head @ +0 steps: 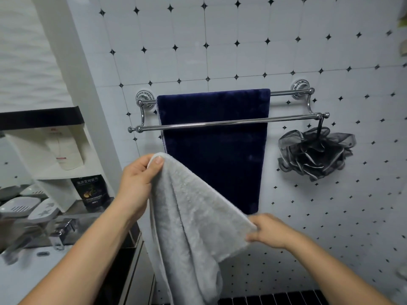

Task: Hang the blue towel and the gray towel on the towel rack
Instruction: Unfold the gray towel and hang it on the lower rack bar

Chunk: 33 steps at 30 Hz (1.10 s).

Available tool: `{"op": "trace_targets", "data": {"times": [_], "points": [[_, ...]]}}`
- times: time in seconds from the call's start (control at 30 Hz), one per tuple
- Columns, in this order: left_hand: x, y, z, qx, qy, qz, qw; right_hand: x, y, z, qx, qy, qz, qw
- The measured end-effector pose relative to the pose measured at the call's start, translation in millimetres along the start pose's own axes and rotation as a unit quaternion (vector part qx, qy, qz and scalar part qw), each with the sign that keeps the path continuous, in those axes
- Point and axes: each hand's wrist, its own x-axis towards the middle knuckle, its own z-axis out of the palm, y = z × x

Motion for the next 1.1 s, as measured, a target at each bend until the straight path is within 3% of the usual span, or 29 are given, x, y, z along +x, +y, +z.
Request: {"op": "trace_targets", "data": {"times": [0.17,0.27,0.33,0.47,0.6,0.67,0.8,0.9,1.0,1.1], "points": [[2.3,-33.6,-29.5,0.02,0.059,-0.047,0.997,1.9,5.8,-51.0,-0.045,0.175,0.054,0.982],[0.4,-51.4,-34.5,0.027,0.085,-0.073,0.993,0.8,-6.0,-73.1,-0.063,0.223,0.088,0.969],[3.1,-56.2,-37.0,0.007,0.112,-0.09,0.99,-4.3,-16.1,-75.1,-0.039,0.205,0.075,0.975],[11.6,-60.9,-57.0,-0.04,0.139,-0.119,0.982,-16.9,-24.4,-69.1,-0.042,0.077,0.026,0.996],[8.6,-68.1,-53.7,0.035,0.063,-0.081,0.994,-0.1,-19.6,-83.8,-0.111,0.171,0.12,0.972],[9.2,-71.9,-46.8,0.071,0.04,-0.055,0.995,5.9,-17.6,-87.6,-0.144,0.2,0.121,0.962],[16.9,-71.6,-60.0,0.026,0.084,-0.089,0.992,1.2,-16.3,-79.8,-0.138,0.128,-0.018,0.982],[19.8,-72.8,-79.8,-0.002,0.128,-0.078,0.989,-15.2,-8.4,-87.7,-0.058,0.095,-0.101,0.989],[20.4,-71.8,-83.3,0.026,0.119,-0.051,0.991,-25.5,-5.7,-102.5,-0.006,0.045,-0.15,0.988],[24.3,-67.3,-79.7,0.041,0.107,-0.042,0.992,-26.5,-7.5,-113.1,-0.057,0.01,-0.171,0.983]]}}
